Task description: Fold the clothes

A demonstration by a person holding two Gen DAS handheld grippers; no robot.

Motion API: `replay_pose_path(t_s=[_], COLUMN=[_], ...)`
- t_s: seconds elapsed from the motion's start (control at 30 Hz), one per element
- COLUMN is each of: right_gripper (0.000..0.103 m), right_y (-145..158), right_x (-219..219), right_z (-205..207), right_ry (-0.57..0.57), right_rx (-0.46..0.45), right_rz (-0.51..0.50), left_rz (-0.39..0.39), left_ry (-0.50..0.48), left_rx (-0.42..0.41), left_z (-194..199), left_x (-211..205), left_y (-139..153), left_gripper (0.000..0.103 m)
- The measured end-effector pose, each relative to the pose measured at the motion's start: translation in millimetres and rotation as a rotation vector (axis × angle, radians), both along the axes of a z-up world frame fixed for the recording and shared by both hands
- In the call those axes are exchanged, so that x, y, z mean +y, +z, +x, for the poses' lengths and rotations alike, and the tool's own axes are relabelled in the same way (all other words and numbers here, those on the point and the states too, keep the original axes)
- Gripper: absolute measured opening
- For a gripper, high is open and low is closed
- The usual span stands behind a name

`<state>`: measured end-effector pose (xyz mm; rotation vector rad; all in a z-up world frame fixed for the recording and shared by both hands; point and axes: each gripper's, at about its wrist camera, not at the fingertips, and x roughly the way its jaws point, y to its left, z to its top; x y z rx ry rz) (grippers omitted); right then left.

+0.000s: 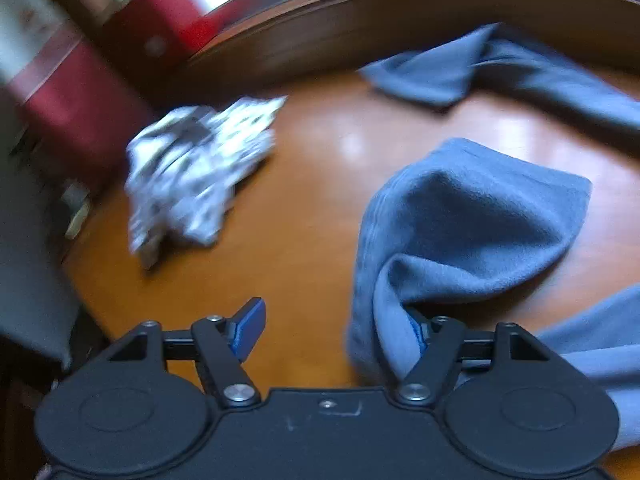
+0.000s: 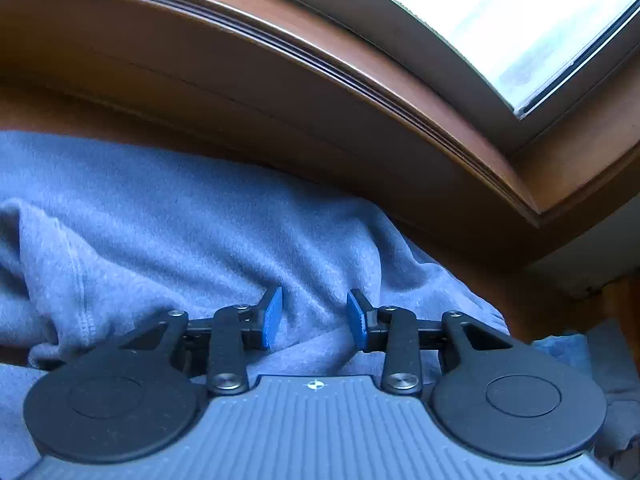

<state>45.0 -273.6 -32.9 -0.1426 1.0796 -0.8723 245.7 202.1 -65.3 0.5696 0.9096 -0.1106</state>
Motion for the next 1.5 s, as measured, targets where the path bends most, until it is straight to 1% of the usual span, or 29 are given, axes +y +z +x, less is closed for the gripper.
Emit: replay_pose_path(t_s=[0.07, 0.17, 0.2, 0.23, 0.27, 0.33, 0.4, 0.47, 0.53, 0.6, 0.67, 0.73, 0.83, 0.87, 0.9, 0.93, 0.97, 1.0, 1.07, 1.13, 1.17, 1.27, 1.3, 1.33, 1.37, 1.4, 1.43, 1.47, 1.5], right_gripper=[0.037, 0.044, 0.046, 0.051, 0.054, 0.055, 0.056, 0.061, 0.063, 0.063, 0.063, 0.063, 0.063, 0.061, 0.055, 0.033, 0.017, 0.012, 0.011, 0.011, 0.011, 0.012, 0.012, 0.017, 0.027, 0.042, 0.07, 0.072, 0.07], right_y=[5, 31, 40, 48, 53, 57, 53, 45, 39, 27, 36, 32, 20, 14, 12, 10, 9, 12, 36, 65, 82, 127, 134, 141, 142, 137, 131, 119, 108], right_x=[3, 36, 56, 75, 98, 137, 178, 216, 244, 273, 289, 300, 305, 303, 304, 305, 305, 309, 319, 332, 340, 364, 372, 380, 387, 392, 397, 404, 410], right_z=[5, 11, 13, 19, 28, 49, 81, 120, 163, 210, 240, 267, 304, 314, 317, 320, 320, 318, 307, 290, 284, 280, 280, 279, 283, 290, 297, 301, 299], right_ry=[-0.016, 0.061, 0.112, 0.173, 0.259, 0.412, 0.552, 0.628, 0.683, 0.7, 0.692, 0.64, 0.522, 0.476, 0.444, 0.412, 0.397, 0.396, 0.45, 0.538, 0.585, 0.682, 0.705, 0.728, 0.762, 0.788, 0.813, 0.82, 0.828], right_rx=[-0.033, -0.15, -0.19, -0.222, -0.254, -0.302, -0.35, -0.366, -0.359, -0.325, -0.32, -0.338, -0.346, -0.345, -0.34, -0.335, -0.335, -0.345, -0.399, -0.473, -0.513, -0.662, -0.692, -0.722, -0.717, -0.657, -0.596, -0.519, -0.471], right_rz=[0.036, 0.045, 0.049, 0.064, 0.098, 0.191, 0.309, 0.372, 0.376, 0.404, 0.445, 0.444, 0.463, 0.478, 0.489, 0.5, 0.515, 0.523, 0.578, 0.614, 0.606, 0.479, 0.43, 0.381, 0.351, 0.374, 0.397, 0.407, 0.38], left_rz=[-0.027, -0.124, -0.162, -0.196, -0.219, -0.259, -0.233, -0.18, -0.148, -0.144, -0.155, -0.167, -0.178, -0.18, -0.182, -0.183, -0.186, -0.191, -0.207, -0.227, -0.237, -0.246, -0.246, -0.246, -0.246, -0.25, -0.255, -0.257, -0.256], left_ry=[0.016, -0.03, -0.07, -0.11, -0.15, -0.232, -0.303, -0.355, -0.399, -0.437, -0.469, -0.506, -0.568, -0.589, -0.603, -0.615, -0.624, -0.631, -0.637, -0.637, -0.634, -0.598, -0.581, -0.562, -0.543, -0.532, -0.523, -0.517, -0.512], left_rx=[0.055, 0.121, 0.124, 0.124, 0.11, 0.081, 0.034, -0.004, -0.028, -0.028, -0.015, -0.005, -0.022, -0.028, -0.035, -0.042, -0.05, -0.055, -0.053, -0.04, -0.029, 0.0, 0.006, 0.014, 0.026, 0.037, 0.046, 0.05, 0.052], left_z=[5, 0, -3, -5, -4, -1, 11, 26, 39, 54, 65, 75, 87, 90, 94, 98, 102, 107, 116, 126, 131, 147, 152, 158, 163, 166, 169, 170, 172], left_x=[13, 25, 26, 25, 23, 17, 8, 0, -4, -2, 4, 9, 13, 13, 13, 13, 14, 16, 23, 31, 35, 40, 41, 42, 44, 46, 48, 49, 51], left_y=[6, 27, 37, 47, 55, 70, 73, 70, 65, 59, 55, 52, 50, 50, 50, 50, 50, 49, 49, 47, 46, 39, 36, 33, 30, 28, 27, 26, 25], left_gripper=[0.067, 0.066, 0.066, 0.067, 0.067, 0.072, 0.073, 0.073, 0.073, 0.073, 0.073, 0.073, 0.073, 0.073, 0.073, 0.073, 0.073, 0.073, 0.073, 0.073, 0.073, 0.073, 0.073, 0.073, 0.073, 0.073, 0.073, 0.073, 0.073])
